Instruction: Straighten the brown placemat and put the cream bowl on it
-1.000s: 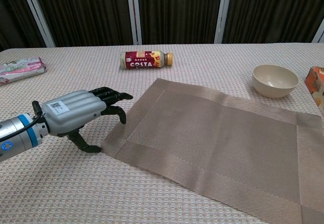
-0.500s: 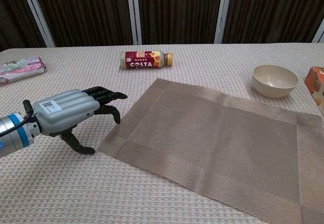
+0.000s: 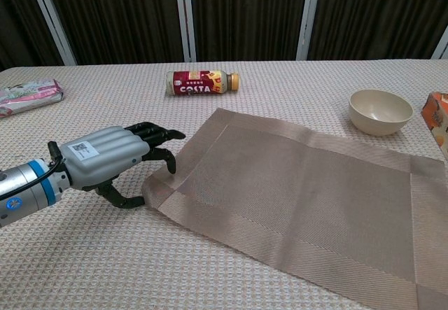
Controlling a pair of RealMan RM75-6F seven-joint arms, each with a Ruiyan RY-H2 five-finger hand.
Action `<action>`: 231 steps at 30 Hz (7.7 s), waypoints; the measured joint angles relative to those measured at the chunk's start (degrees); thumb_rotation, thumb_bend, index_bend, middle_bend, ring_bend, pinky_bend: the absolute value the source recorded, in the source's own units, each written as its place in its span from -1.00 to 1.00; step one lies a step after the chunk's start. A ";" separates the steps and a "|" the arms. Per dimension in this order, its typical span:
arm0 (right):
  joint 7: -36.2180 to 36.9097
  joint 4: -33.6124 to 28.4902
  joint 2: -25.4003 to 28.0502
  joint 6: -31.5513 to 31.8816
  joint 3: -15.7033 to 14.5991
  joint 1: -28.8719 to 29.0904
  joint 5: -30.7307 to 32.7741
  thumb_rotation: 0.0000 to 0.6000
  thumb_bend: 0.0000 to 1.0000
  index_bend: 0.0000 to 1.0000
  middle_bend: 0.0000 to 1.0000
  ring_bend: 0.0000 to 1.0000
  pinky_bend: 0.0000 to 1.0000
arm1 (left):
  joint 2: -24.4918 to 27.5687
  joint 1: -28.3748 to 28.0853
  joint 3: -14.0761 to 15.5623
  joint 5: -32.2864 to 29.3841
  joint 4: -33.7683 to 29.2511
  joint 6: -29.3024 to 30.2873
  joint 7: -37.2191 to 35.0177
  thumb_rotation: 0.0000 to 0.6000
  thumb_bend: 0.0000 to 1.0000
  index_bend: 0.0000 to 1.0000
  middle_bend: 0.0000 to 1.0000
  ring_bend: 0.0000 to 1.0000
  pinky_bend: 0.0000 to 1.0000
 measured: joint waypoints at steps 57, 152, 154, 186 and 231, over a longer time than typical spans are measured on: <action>0.58 -0.62 0.71 0.85 0.60 -1.31 -2.49 1.00 -1.00 -1.00 -1.00 -1.00 -1.00 | 12.01 7.05 6.34 -9.88 -34.10 -1.78 21.70 1.00 0.18 0.38 -1.00 -1.00 -1.00; -9.89 34.97 -22.10 -37.98 11.70 27.32 25.15 1.00 -0.61 -0.23 -1.00 -1.00 -1.00 | 36.70 23.51 -5.56 -21.49 -38.90 19.75 5.92 1.00 -1.00 -1.00 -1.00 -1.00 -1.00; -9.44 36.97 -23.22 -38.40 11.32 27.63 25.12 1.00 -0.58 -0.18 -1.00 -1.00 -1.00 | 36.75 23.56 -5.69 -21.39 -39.06 19.71 5.93 1.00 -1.00 -1.00 -1.00 -1.00 -1.00; 5.68 30.27 -21.06 -20.36 5.67 23.73 8.12 1.00 -0.06 0.35 -0.88 -1.00 -1.00 | 38.13 24.67 -6.12 -18.47 -40.51 19.12 3.21 1.00 -1.00 -1.00 -1.00 -1.00 -1.00; 3.99 23.01 -31.60 -25.30 -1.93 33.74 -8.99 1.00 -1.00 -1.00 -1.00 -1.00 -1.00 | 38.35 24.99 -6.68 -19.25 -39.53 16.55 2.83 1.00 -1.00 -1.00 -1.00 -1.00 -1.00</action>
